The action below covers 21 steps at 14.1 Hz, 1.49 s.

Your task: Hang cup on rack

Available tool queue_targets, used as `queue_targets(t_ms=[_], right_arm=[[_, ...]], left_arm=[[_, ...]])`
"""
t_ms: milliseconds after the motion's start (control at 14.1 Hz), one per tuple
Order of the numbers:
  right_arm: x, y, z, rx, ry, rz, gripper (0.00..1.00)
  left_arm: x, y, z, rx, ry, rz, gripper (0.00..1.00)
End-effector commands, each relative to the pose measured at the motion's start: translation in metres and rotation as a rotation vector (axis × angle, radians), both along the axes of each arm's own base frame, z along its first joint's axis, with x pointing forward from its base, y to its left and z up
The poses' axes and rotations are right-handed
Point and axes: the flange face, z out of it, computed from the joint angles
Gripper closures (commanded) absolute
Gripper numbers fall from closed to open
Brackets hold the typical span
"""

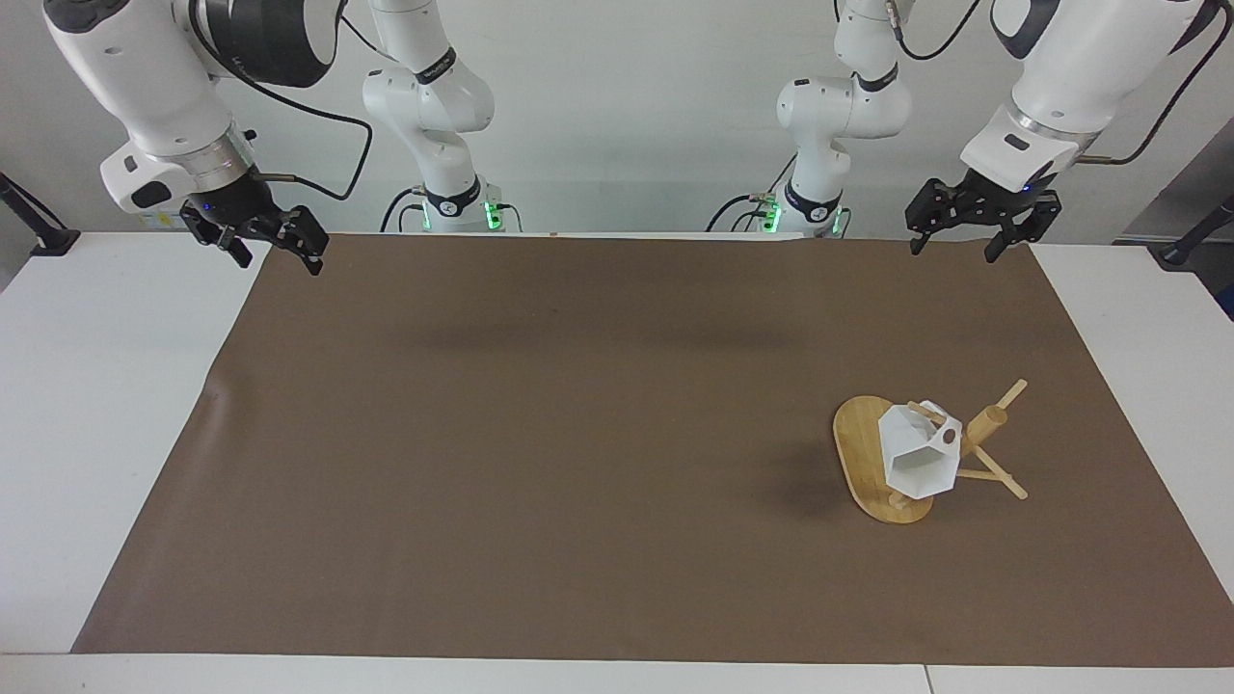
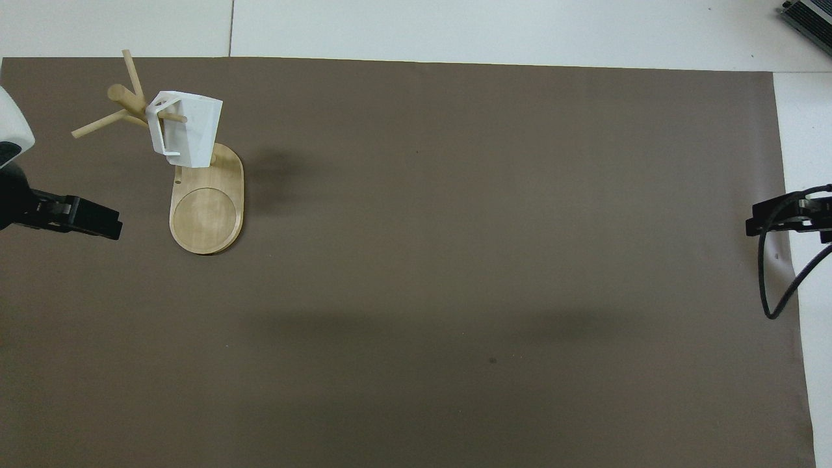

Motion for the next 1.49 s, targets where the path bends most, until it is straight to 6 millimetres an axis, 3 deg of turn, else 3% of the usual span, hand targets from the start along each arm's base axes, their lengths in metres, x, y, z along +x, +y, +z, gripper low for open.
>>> queue_targets(t_ms=[0, 1419], right_arm=[[-0.0029, 0.0007, -0.0005, 0.017, -0.012, 0.020, 0.00], [-0.0030, -0.0001, -0.0005, 0.017, -0.012, 0.019, 0.00]], left_arm=[[-0.0029, 0.0028, 0.0045, 0.007, 0.000, -0.014, 0.00], [-0.0017, -0.0019, 0.0036, 0.001, -0.015, -0.051, 0.00]])
